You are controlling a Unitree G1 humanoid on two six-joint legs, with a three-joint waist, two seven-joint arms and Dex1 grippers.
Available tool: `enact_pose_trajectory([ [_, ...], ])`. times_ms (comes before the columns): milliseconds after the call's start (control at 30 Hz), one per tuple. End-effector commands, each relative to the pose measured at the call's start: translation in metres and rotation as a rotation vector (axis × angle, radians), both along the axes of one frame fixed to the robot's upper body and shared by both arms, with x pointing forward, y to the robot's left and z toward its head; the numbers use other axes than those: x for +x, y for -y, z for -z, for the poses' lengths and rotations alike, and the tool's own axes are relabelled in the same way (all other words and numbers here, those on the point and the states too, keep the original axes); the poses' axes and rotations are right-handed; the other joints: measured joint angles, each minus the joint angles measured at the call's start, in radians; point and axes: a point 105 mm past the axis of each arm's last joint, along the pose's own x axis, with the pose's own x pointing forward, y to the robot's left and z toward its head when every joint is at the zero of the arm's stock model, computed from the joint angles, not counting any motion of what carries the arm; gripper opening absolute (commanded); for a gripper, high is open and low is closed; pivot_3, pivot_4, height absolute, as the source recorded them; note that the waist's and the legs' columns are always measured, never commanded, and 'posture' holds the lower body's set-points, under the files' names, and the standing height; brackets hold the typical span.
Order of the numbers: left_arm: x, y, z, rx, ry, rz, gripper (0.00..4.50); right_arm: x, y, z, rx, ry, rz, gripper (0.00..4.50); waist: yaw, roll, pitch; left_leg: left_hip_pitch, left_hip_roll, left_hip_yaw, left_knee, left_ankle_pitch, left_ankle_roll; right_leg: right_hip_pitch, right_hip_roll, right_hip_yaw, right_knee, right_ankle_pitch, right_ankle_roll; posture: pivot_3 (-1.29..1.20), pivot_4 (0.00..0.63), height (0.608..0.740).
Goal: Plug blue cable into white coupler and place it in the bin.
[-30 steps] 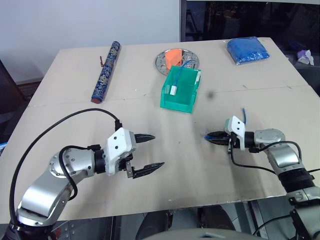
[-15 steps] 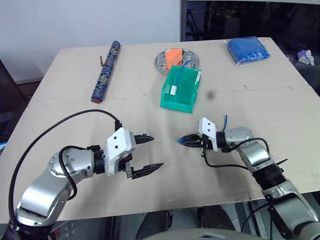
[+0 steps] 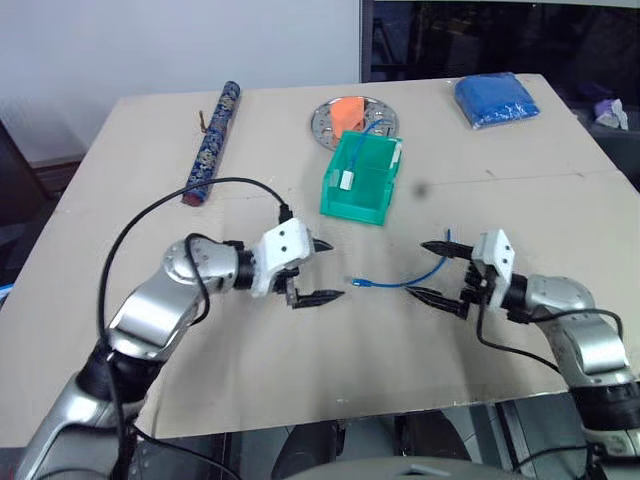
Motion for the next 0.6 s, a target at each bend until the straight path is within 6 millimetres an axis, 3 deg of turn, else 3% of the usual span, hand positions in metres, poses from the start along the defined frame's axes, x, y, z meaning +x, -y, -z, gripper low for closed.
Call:
enact_pose_trajectory([
  [33, 0.005, 0.01, 0.005, 0.04, 0.002, 0.112, 4.5, -0.009, 0.013, -0.004, -0.02, 0.045, 0.031, 4.47, 0.0, 0.0, 0.0, 0.0, 0.0, 0.0, 0.0, 0.0, 0.0, 0.0, 0.0, 0.0, 0.0, 0.0, 0.0, 0.0, 0.15, 0.74],
  [400, 0.021, 0.02, 0.028, 0.151, -0.011, 0.258, 4.5, -0.025, 0.014, -0.002, 0.015, 0.047, 0.075, 4.47, 0.004, -0.001, 0.0, 0.0, 0.0, -0.001, 0.002, 0.0, 0.0, 0.0, 0.002, 0.0, 0.001, 0.0, 0.0, 0.0, 0.15, 0.74],
  [600, 0.016, 0.028, 0.03, 0.125, -0.001, 0.291, 4.5, -0.03, 0.017, -0.001, 0.022, 0.028, 0.06, 4.47, 0.002, -0.001, 0.0, 0.0, 0.0, -0.001, 0.002, 0.0, 0.0, 0.0, 0.002, 0.0, 0.001, 0.0, 0.0, 0.0, 0.15, 0.74],
])
